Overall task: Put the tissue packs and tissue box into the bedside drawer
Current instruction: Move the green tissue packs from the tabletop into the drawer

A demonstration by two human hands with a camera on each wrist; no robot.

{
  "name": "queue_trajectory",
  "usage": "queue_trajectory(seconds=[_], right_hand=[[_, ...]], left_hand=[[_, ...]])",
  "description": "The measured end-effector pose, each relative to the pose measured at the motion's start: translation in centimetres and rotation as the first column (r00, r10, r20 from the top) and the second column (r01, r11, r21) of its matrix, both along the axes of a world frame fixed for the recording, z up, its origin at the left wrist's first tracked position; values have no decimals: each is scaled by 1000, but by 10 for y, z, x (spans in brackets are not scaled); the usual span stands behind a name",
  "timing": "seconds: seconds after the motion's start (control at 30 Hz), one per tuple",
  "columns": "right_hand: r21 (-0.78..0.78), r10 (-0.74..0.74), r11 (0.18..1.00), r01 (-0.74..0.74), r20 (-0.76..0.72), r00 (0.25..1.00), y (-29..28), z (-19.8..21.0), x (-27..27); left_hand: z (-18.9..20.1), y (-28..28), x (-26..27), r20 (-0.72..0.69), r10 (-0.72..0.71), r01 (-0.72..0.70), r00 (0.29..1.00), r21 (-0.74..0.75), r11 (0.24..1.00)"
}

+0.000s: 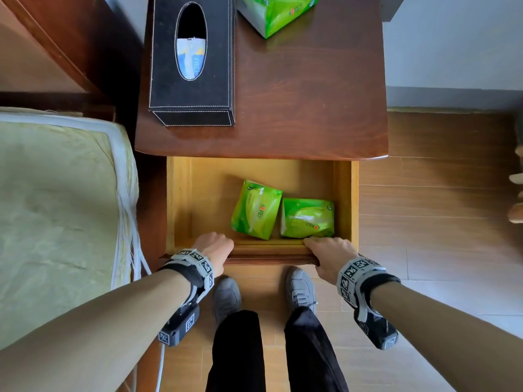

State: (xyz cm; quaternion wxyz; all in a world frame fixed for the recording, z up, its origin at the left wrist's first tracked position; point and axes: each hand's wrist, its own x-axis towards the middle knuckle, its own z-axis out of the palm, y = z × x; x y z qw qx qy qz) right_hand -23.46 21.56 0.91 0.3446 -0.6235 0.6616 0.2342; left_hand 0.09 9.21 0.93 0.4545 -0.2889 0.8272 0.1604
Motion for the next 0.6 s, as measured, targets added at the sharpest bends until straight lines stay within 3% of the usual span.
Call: queue_trajectory(seconds=[0.27,0.6], right_hand=[[-14,39,999,-39,-21,999,1,-14,1],[-36,-13,999,13,-10,1000,0,-23,7]], left_hand=[[-15,2,1,5,-7,7,1000,-26,1000],[-16,-7,5,6,-34,34,999,-56,998]])
